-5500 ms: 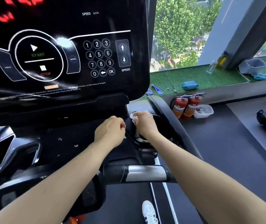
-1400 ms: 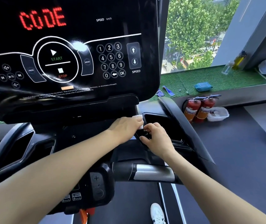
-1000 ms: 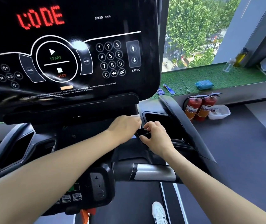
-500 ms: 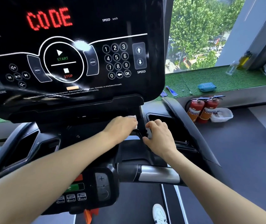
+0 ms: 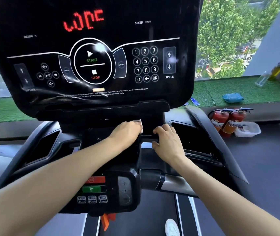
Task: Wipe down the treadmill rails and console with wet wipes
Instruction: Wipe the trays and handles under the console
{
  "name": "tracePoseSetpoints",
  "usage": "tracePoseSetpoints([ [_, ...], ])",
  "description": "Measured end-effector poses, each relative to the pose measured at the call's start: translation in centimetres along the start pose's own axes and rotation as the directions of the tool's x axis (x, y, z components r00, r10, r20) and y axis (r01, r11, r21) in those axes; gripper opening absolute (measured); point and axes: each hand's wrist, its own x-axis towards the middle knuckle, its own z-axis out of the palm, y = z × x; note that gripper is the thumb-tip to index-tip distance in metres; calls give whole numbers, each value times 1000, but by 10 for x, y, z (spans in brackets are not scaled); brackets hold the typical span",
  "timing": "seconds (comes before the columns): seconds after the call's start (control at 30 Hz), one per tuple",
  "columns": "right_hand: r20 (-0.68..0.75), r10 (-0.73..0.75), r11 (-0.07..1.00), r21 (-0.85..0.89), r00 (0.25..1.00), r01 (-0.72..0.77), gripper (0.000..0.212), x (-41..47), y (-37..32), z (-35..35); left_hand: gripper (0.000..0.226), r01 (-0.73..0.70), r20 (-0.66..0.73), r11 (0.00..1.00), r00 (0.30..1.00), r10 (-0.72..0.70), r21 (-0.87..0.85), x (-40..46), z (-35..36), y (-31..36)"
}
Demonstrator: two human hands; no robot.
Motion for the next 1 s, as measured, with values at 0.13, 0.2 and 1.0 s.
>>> tracePoseSetpoints([
  [0.13,7,-8,999,32,1000,8,39,1,-7,1,13,-97,63,995,993,97,6,-20,-3,-3],
  [0.2,12,-5,999,38,1000,4,39,1,-9,3,21,-152,69,988,986,152,-10,-27,-4,-6],
  [1.0,31,-28,999,19,999,27,38,11,-7,2,39,-264,30,963,964,262,47,-3,3,-44],
])
